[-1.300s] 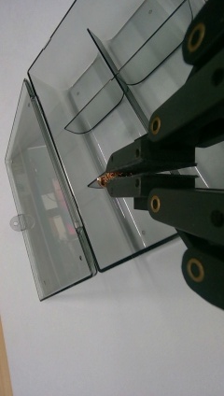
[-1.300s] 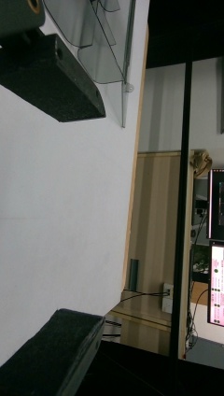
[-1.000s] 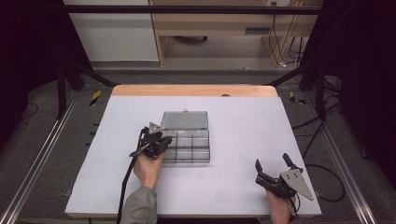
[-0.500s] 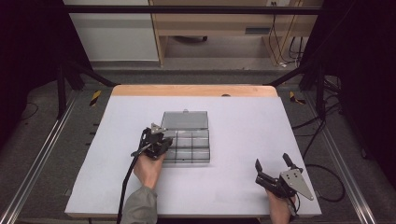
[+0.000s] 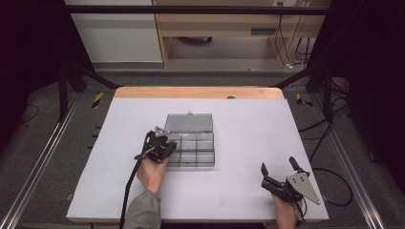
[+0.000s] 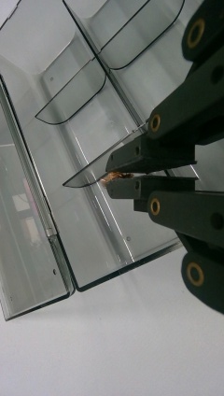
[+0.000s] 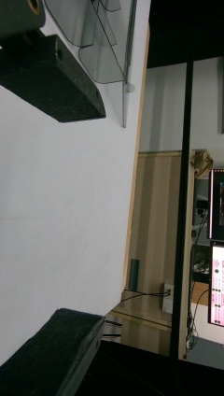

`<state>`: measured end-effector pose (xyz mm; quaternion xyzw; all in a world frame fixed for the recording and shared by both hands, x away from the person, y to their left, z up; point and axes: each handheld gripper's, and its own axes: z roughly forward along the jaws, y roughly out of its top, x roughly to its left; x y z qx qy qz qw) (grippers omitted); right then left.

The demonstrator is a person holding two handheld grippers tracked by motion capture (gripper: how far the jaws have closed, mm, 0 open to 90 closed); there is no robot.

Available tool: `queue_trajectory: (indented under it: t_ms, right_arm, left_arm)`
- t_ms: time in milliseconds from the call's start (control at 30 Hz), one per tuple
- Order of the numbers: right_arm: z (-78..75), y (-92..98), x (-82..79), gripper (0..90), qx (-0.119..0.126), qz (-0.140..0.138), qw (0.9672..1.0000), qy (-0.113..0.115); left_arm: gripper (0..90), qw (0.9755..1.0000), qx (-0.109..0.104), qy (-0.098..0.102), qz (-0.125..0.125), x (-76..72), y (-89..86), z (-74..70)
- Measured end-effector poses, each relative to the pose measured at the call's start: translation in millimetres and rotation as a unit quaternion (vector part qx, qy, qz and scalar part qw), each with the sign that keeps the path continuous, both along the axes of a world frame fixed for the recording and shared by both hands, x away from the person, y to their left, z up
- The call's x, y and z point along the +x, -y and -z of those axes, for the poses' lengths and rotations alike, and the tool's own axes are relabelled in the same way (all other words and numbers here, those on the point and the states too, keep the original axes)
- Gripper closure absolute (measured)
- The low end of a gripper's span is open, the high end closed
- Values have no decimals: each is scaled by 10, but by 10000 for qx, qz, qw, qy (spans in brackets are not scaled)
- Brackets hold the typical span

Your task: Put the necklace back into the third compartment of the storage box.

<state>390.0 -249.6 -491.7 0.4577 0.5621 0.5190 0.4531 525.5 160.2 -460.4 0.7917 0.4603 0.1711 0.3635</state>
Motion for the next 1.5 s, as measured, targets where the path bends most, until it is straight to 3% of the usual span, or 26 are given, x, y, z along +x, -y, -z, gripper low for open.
queue_trajectory:
  t_ms: [433,933,1100,1200,1333,1500]
  right_arm:
    - [0,0,0,33,-1,-3,10000,-1]
    - [1,1,-1,33,-8,-5,10000,2]
    - [0,-1,-1,34,-3,-3,10000,1]
    - [1,-1,-2,33,0,-3,10000,1]
    - [1,0,-1,33,-4,-3,10000,7]
    - [2,0,-2,33,-5,-1,10000,15]
  left_arm:
    - [734,9999,-59,91,21,-24,-8,-33]
    - [658,9971,-258,712,116,-208,-90,-261]
    - [583,9961,-233,853,45,-244,-134,-302]
    - [541,9950,-367,932,36,-268,-180,-330]
    - [412,9932,-312,1121,60,-335,-215,-385]
    - [344,9926,-327,1169,53,-388,-264,-417]
